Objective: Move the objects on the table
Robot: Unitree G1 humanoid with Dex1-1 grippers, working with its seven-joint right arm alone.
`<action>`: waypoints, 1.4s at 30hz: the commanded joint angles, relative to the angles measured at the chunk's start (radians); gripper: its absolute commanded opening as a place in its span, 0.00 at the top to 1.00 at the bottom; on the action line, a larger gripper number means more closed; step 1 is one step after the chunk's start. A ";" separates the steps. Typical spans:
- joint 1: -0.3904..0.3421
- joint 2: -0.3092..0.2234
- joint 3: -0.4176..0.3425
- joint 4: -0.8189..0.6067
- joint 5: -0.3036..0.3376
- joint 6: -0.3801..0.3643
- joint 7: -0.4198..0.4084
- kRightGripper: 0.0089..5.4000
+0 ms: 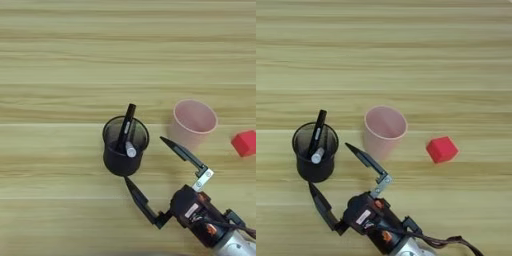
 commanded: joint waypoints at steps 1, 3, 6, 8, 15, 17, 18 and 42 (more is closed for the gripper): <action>-0.061 0.004 0.003 0.004 0.001 0.006 -0.007 0.01; -0.078 0.008 0.011 0.014 -0.003 0.006 -0.004 0.01; -0.100 0.012 0.019 0.028 -0.014 0.007 -0.005 0.01; -0.115 0.015 0.024 0.038 -0.019 0.009 -0.006 0.01; -0.156 0.029 0.054 0.066 -0.017 0.018 0.000 0.01; -0.167 0.033 0.061 0.069 -0.018 0.022 -0.001 0.01; -0.174 0.036 0.065 0.072 -0.018 0.024 -0.002 0.01; -0.258 0.067 0.094 0.093 -0.035 0.047 -0.010 0.11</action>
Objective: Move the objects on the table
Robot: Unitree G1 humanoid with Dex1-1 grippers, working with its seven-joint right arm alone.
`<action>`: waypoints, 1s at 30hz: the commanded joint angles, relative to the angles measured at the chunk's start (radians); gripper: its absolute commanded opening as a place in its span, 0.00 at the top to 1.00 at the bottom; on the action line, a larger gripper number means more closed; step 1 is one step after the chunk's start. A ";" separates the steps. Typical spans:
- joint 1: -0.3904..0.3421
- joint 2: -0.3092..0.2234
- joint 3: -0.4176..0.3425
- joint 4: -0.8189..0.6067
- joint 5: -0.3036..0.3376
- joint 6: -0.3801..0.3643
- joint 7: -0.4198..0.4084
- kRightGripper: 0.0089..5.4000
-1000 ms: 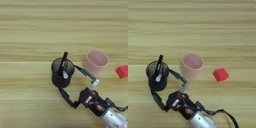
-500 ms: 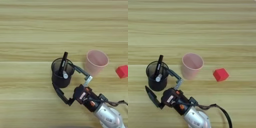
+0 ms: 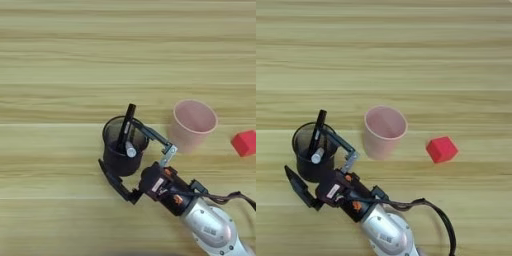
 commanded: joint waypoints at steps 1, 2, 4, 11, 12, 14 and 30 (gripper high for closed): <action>-0.037 0.006 -0.010 -0.027 0.010 0.002 -0.015 0.15; -0.038 0.006 -0.009 -0.024 0.009 0.002 -0.015 0.16; -0.039 0.007 -0.008 -0.023 0.010 0.001 -0.015 0.23; -0.036 0.008 -0.008 -0.032 0.016 -0.003 -0.016 0.38; -0.036 0.008 -0.009 -0.032 0.016 -0.004 -0.016 0.39; -0.035 0.008 -0.010 -0.034 0.017 -0.004 -0.017 0.44; -0.029 0.010 -0.010 -0.045 0.023 -0.008 -0.019 0.77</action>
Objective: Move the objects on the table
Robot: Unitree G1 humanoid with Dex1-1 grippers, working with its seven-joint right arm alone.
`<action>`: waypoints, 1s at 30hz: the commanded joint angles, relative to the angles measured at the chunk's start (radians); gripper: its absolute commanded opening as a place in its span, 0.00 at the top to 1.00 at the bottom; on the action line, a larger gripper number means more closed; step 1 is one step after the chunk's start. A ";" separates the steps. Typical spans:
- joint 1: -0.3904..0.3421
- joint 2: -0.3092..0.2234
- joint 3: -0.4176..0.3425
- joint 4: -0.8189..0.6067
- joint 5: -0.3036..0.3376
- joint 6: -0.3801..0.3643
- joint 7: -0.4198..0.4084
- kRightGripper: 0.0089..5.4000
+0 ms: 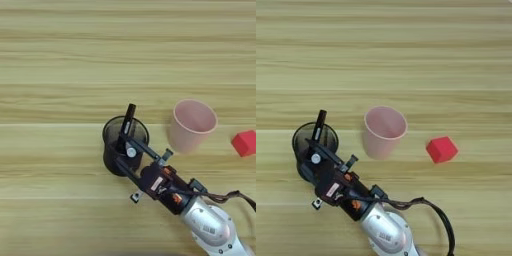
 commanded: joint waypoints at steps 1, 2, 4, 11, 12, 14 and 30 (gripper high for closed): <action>-0.024 0.007 -0.011 -0.049 0.021 -0.008 -0.018 0.79; -0.024 0.006 -0.011 -0.049 0.022 -0.008 -0.018 0.80; -0.025 0.006 -0.012 -0.047 0.023 -0.008 -0.018 0.84; -0.024 0.007 -0.014 -0.046 0.024 -0.009 -0.019 0.86; -0.025 0.007 -0.015 -0.046 0.024 -0.009 -0.019 0.86; -0.025 0.007 -0.016 -0.045 0.023 -0.009 -0.020 0.86; -0.035 0.012 -0.034 -0.070 0.026 -0.011 -0.033 0.86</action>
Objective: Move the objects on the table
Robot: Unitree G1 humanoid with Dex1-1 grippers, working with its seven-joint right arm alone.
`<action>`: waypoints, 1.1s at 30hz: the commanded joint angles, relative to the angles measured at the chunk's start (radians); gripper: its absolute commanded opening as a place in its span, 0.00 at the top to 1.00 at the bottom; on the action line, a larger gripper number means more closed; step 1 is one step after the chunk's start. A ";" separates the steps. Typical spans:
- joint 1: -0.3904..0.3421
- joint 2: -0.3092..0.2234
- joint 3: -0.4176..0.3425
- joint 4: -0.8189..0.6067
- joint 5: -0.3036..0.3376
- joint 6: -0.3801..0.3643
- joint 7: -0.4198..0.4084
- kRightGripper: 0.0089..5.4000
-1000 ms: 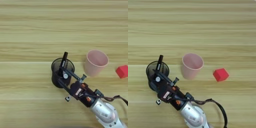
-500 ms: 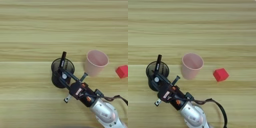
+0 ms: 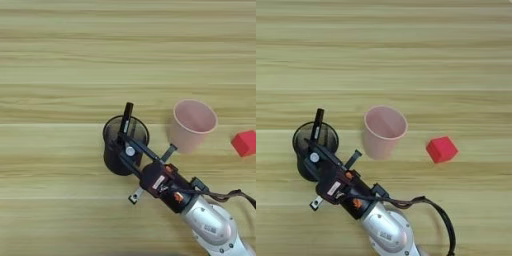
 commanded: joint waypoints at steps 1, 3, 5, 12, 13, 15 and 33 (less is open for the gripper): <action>-0.036 0.011 -0.027 -0.057 0.028 -0.008 -0.027 0.86; -0.042 0.015 -0.035 -0.061 0.034 -0.004 -0.030 0.86; -0.046 0.018 -0.041 -0.066 0.038 0.001 -0.032 0.86; -0.043 0.027 -0.053 -0.103 0.079 0.049 -0.025 0.86; -0.043 0.028 -0.055 -0.108 0.089 0.060 -0.023 0.86; -0.047 0.029 -0.062 -0.106 0.106 0.075 -0.021 0.86; -0.051 0.031 -0.087 -0.164 0.139 0.118 -0.014 0.86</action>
